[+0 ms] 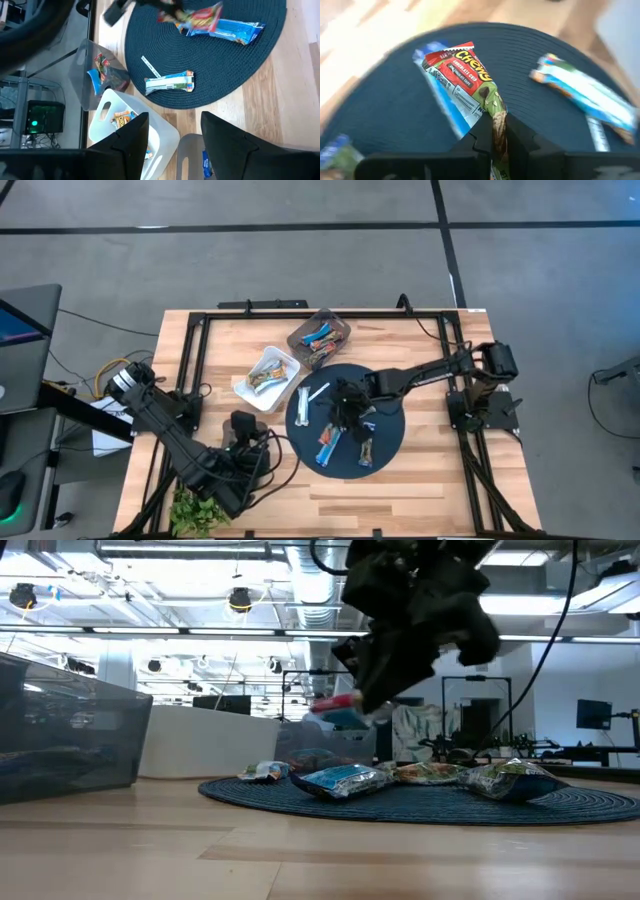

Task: Pick and place Granola Bars by type
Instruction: Put the red granola bar into the top black bin

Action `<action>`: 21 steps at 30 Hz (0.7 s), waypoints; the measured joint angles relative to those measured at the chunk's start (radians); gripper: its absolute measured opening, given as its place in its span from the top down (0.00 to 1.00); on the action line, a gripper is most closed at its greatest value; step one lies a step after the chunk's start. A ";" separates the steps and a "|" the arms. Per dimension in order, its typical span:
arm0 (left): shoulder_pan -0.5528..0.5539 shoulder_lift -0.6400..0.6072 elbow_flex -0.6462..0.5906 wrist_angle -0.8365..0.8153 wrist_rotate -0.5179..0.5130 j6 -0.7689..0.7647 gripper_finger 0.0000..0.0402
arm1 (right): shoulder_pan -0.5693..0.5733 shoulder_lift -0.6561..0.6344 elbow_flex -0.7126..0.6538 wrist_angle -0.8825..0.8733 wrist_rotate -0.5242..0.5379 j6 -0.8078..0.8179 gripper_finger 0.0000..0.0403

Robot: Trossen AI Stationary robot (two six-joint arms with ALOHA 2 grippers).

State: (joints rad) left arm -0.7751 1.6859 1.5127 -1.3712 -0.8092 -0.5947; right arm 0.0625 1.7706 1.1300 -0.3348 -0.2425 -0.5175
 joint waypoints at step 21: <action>-0.076 0.000 0.000 -0.004 -0.041 -0.050 0.57 | -0.402 0.000 0.132 0.133 0.117 -0.093 0.96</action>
State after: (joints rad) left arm -0.8513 1.6859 1.5127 -1.3754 -0.8501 -0.6448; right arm -0.3398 1.7702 1.2621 -0.2019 -0.1255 -0.6106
